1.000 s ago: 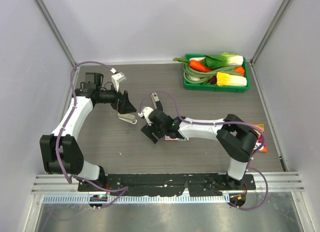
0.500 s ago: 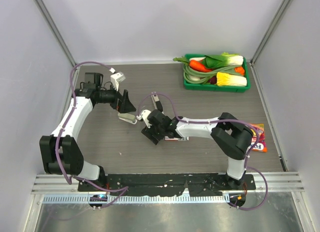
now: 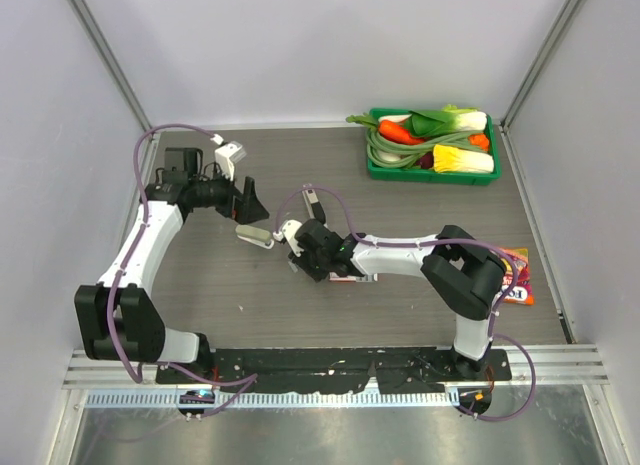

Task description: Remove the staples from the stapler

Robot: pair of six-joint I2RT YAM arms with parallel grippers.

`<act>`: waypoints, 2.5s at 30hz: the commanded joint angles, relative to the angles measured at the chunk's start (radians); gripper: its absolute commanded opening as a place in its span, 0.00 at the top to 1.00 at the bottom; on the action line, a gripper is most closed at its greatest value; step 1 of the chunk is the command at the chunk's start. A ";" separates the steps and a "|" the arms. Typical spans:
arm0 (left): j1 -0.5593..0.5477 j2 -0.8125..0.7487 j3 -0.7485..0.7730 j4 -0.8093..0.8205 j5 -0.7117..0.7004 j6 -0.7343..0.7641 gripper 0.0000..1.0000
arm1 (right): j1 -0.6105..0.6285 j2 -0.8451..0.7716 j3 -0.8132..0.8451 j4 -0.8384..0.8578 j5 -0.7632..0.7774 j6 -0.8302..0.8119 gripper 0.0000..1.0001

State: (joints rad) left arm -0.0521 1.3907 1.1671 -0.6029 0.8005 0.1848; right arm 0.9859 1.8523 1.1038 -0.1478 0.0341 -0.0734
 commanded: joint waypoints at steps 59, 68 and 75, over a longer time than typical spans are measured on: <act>-0.109 -0.121 -0.121 0.003 -0.136 0.124 0.00 | 0.099 0.019 0.048 0.154 0.300 0.347 0.50; -0.109 -0.121 -0.132 0.022 -0.139 0.114 0.00 | 0.106 0.065 0.082 0.111 0.346 0.343 0.51; -0.109 -0.122 -0.127 0.019 -0.136 0.105 0.00 | 0.106 0.067 0.073 0.123 0.314 0.340 0.57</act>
State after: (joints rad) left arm -0.1650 1.2797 1.0119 -0.6170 0.6441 0.3088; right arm 1.0901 1.9270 1.1500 -0.0433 0.3389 0.2764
